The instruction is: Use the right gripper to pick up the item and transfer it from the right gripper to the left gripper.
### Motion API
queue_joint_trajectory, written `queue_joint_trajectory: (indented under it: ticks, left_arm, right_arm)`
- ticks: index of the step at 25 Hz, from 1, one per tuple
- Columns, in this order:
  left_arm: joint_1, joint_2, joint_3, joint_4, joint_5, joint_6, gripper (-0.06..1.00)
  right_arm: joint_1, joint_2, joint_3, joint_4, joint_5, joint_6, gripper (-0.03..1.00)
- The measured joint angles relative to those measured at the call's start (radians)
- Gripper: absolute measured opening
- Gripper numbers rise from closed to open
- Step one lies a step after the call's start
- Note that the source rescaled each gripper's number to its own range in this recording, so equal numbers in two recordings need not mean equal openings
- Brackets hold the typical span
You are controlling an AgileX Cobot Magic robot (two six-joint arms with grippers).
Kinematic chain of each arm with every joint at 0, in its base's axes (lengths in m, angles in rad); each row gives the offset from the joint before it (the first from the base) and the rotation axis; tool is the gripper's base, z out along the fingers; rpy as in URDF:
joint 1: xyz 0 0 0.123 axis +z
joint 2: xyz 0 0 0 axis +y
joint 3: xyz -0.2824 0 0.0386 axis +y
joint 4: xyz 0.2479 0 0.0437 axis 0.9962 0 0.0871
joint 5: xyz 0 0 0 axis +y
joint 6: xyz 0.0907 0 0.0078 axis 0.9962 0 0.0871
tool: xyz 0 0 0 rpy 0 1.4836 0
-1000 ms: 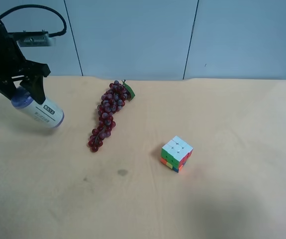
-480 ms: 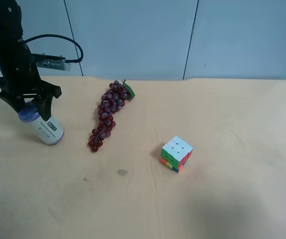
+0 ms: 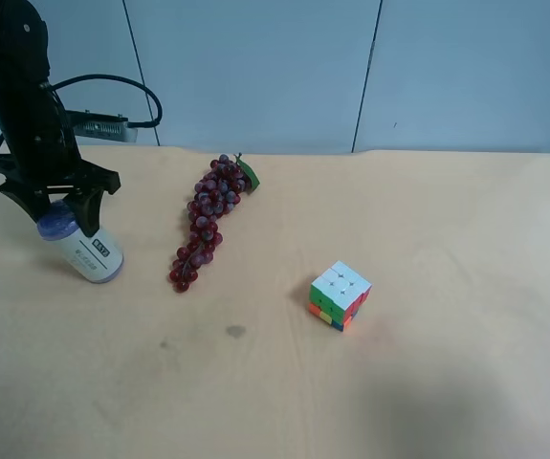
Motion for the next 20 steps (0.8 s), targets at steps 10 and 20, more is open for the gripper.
queue_joint_trajectory:
  ticks: [10, 20]
  left_arm:
    - [0.0, 0.0, 0.0, -0.024, -0.056, -0.012, 0.57]
    - [0.0, 0.0, 0.0, -0.024, -0.061, -0.041, 0.78]
  right_arm:
    - [0.0, 0.0, 0.0, 0.0, 0.0, 0.0, 0.81]
    - [0.0, 0.0, 0.0, 0.0, 0.0, 0.0, 0.81]
